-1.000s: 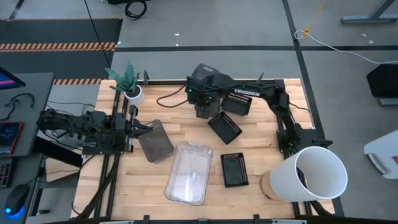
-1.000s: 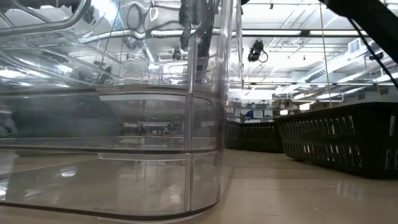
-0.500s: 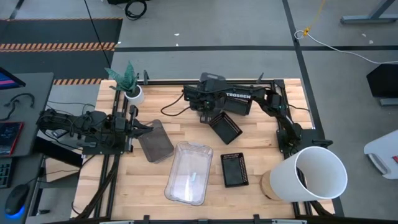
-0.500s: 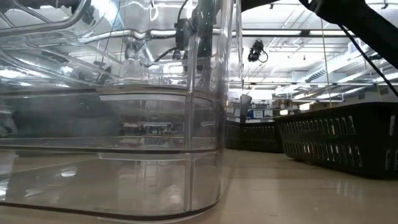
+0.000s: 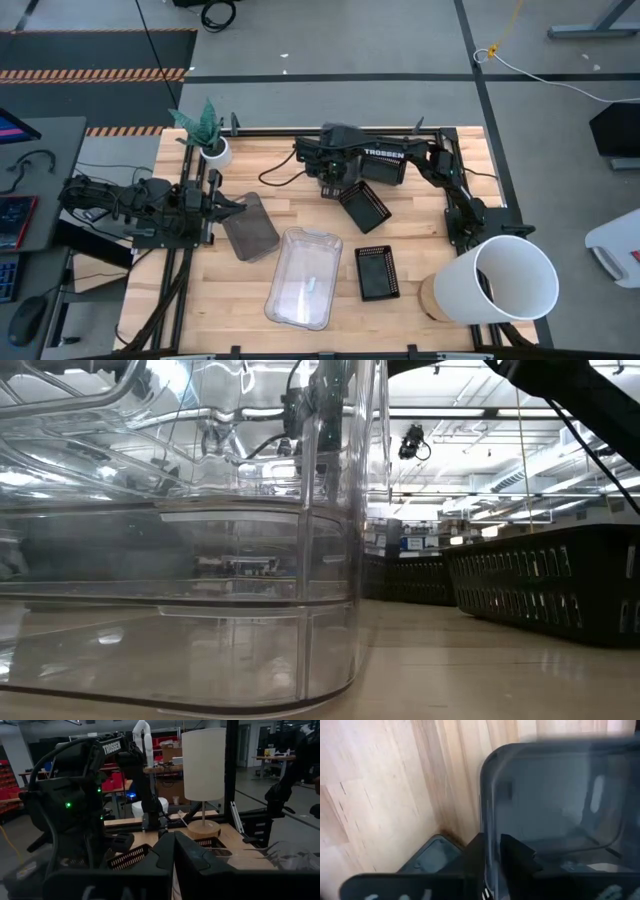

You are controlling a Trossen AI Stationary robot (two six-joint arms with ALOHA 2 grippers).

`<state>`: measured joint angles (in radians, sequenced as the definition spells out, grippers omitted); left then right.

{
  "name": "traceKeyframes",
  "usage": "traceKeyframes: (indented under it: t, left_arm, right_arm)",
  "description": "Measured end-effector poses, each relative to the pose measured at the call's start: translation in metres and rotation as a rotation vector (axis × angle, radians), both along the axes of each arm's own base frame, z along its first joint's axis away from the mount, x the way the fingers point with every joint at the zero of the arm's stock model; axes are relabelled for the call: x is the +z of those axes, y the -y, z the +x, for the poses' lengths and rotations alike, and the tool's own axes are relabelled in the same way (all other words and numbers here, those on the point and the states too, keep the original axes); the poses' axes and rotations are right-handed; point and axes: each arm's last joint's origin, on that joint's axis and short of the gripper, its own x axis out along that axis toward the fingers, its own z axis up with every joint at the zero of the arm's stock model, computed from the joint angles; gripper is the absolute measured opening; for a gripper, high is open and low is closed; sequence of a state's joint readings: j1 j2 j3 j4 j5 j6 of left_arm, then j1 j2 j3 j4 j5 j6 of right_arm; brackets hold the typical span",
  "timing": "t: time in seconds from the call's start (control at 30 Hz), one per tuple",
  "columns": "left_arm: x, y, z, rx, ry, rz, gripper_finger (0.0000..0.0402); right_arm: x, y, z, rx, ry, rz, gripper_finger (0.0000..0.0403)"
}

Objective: Stack baskets by color
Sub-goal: Stack the right gray bin on top of the middle gray bin, then stack the left gray bin on top of the right gray bins

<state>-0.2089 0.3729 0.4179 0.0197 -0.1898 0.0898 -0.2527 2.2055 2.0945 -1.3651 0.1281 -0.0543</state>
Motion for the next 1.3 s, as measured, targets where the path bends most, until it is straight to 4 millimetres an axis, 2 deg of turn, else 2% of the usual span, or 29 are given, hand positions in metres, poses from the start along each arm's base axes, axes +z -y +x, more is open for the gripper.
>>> traceKeyframes:
  t: [0.23, 0.4, 0.53, 0.7, 0.83, 0.97, 1.1, 1.3]
  left_arm:
    - [-0.001, 0.0, 0.0, 0.0, -0.006, 0.001, 0.0017]
    - [-0.002, 0.0, 0.0, 0.0, -0.018, 0.004, 0.0022]
    - [-0.005, -0.001, 0.0, 0.027, -0.046, 0.017, 0.0017]
    - [-0.014, -0.005, 0.0, 0.162, -0.138, -0.001, 0.001]
    - [-0.02, -0.006, -0.001, 0.206, -0.194, -0.055, 0.0012]
    - [-0.025, -0.006, -0.002, 0.214, -0.242, -0.102, 0.0019]
    - [-0.031, -0.006, -0.003, 0.224, -0.292, -0.147, 0.0016]
    - [-0.034, -0.008, -0.005, 0.291, -0.315, -0.22, 0.0011]
  right_arm:
    - [0.0, -0.001, 0.0, 0.004, 0.007, 0.034, 0.0097]
    - [0.002, -0.002, -0.002, 0.005, -0.009, 0.033, 0.0104]
    - [0.023, -0.007, -0.016, -0.005, -0.026, -0.006, 0.0104]
    - [0.057, -0.018, -0.034, -0.049, 0.028, -0.036, 0.0103]
    - [0.083, -0.036, -0.045, -0.045, 0.109, -0.061, 0.0103]
    - [0.095, -0.058, -0.052, 0.001, 0.193, -0.154, 0.0103]
    - [0.09, -0.076, -0.063, 0.067, 0.274, -0.187, 0.0103]
    - [0.065, -0.083, -0.096, 0.073, 0.344, -0.194, 0.0103]
